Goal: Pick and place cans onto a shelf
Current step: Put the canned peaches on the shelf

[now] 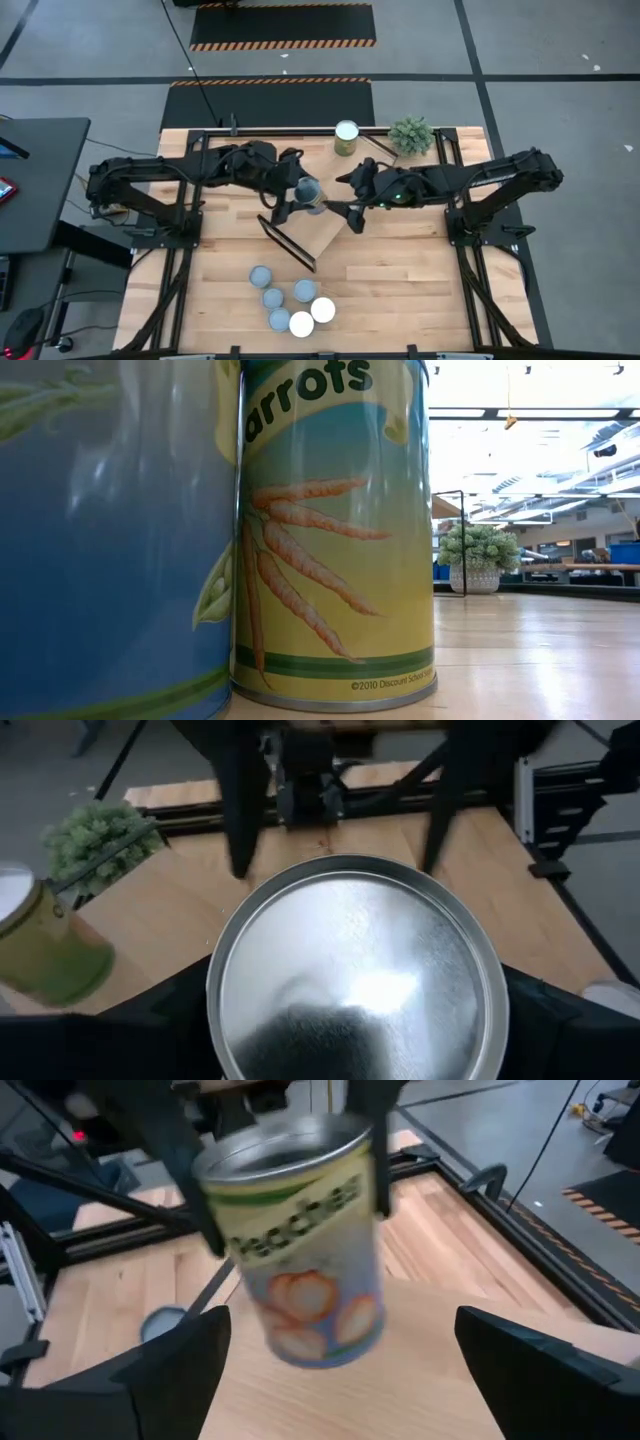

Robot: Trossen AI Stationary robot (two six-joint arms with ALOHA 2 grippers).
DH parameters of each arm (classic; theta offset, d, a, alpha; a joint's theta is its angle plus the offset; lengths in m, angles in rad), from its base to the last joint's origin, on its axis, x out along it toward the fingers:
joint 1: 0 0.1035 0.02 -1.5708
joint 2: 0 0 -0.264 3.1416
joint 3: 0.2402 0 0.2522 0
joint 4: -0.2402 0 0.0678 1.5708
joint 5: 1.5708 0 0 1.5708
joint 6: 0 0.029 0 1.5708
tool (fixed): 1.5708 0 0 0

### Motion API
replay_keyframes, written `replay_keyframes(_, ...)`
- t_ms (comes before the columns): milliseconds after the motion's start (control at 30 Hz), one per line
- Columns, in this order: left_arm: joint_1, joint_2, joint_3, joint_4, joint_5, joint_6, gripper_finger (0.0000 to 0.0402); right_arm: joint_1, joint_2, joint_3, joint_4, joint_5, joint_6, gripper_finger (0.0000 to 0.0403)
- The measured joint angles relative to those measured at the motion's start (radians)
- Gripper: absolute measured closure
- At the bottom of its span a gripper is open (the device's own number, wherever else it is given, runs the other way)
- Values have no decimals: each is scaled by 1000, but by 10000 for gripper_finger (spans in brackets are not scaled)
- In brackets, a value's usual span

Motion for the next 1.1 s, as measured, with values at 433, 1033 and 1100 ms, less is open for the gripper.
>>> replay_keyframes(433,2,8,0,26,33,55,90,-18,113,-1,139,-7,-82,9)
replay_keyframes(1033,-4,8,0,56,60,68,88,-40,159,1,268,-56,-133,89)
replay_keyframes(1100,-4,8,0,65,54,63,88,-39,150,1,258,-55,-133,88)
